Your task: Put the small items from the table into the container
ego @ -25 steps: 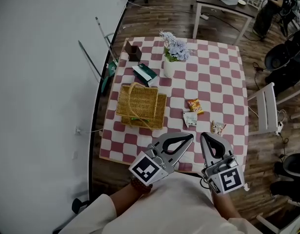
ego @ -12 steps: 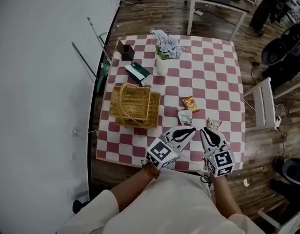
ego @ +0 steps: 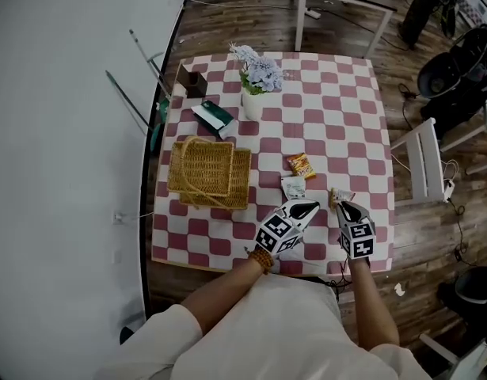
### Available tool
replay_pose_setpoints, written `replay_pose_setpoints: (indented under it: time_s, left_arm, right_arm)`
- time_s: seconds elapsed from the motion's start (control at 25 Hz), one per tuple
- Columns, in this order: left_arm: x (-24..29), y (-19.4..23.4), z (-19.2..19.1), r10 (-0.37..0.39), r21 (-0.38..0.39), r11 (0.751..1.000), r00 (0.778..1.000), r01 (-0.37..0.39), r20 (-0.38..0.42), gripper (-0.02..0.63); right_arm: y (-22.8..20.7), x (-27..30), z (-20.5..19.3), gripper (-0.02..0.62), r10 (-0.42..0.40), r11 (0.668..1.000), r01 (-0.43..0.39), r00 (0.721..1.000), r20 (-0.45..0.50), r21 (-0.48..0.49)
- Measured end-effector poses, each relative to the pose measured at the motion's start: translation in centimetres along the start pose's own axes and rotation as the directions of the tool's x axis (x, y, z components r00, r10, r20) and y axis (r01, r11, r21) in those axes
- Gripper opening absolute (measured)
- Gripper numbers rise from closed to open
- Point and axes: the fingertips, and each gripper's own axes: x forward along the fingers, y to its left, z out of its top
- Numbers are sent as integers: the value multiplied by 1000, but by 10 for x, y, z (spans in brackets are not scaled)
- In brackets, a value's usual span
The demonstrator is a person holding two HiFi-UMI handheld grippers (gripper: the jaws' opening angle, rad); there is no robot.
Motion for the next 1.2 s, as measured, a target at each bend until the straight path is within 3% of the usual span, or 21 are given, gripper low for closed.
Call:
replay_pose_setpoints:
  time_s: [0.36, 0.44, 0.64, 1.0, 1.2]
  left_arm:
    - [50, 21, -45, 14, 0, 1000, 995, -14, -99, 28]
    - [57, 26, -55, 20, -2, 1000, 992, -20, -121, 28]
    - [69, 31, -68, 19, -13, 1000, 987, -21, -161, 28]
    - [58, 27, -50, 10, -12, 1000, 992, -11, -123, 28]
    - [38, 23, -17, 21, 23, 1000, 998, -20, -63, 28]
  right_arm:
    - [-47, 52, -65, 75, -40, 993, 60, 979, -199, 98]
    - [-51, 61, -74, 127, -33, 992, 59, 974, -225, 109]
    - [-53, 72, -83, 127, -14, 993, 44, 966, -259, 111]
    - [-56, 61, -66, 67, -41, 996, 56, 981, -190, 75]
    - [-42, 35, -22, 63, -28, 998, 34, 996, -87, 58]
